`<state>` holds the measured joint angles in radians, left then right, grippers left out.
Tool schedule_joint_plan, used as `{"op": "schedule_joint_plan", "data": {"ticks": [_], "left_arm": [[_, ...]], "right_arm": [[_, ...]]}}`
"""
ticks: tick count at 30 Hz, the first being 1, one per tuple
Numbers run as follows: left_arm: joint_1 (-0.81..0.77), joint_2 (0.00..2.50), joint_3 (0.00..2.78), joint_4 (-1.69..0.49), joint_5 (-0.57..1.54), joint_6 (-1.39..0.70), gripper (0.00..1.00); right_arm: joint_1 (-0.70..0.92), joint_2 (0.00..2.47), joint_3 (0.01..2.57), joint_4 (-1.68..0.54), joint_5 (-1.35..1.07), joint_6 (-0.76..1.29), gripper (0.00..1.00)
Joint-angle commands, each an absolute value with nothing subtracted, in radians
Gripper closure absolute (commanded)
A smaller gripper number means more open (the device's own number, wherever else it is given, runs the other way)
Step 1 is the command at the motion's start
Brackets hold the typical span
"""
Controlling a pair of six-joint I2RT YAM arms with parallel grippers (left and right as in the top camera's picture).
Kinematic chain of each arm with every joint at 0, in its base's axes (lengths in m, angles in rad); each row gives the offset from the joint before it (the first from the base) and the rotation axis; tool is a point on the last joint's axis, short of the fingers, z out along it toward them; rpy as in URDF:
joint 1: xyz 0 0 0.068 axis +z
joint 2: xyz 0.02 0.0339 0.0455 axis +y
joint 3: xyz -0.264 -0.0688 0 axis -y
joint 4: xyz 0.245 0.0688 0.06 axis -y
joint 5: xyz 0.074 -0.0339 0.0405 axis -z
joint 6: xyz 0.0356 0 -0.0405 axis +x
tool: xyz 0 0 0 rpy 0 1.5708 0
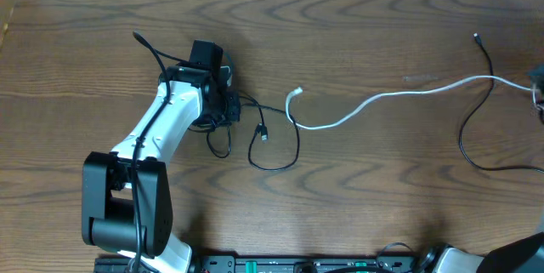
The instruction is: Untangle cables
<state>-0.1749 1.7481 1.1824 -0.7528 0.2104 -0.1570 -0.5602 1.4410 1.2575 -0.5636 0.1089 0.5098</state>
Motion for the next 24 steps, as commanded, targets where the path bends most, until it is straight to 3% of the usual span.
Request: {"op": "schedule_joint_plan", "data": {"ticks": [1, 15, 24], "left_arm": [[-0.176, 1.731, 1.180, -0.759, 0.201, -0.159, 0.93], [-0.176, 1.731, 1.180, -0.758, 0.201, -0.167, 0.93], [-0.176, 1.731, 1.180, -0.755, 0.201, -0.170, 0.92]], "right_arm": [[-0.631, 1.433, 1.282, -0.535, 0.121, 0.572, 0.99], [-0.796, 1.470, 1.282, -0.338, 0.234, 0.555, 0.99], [-0.837, 1.542, 1.282, -0.257, 0.233, 0.336, 0.99]]}}
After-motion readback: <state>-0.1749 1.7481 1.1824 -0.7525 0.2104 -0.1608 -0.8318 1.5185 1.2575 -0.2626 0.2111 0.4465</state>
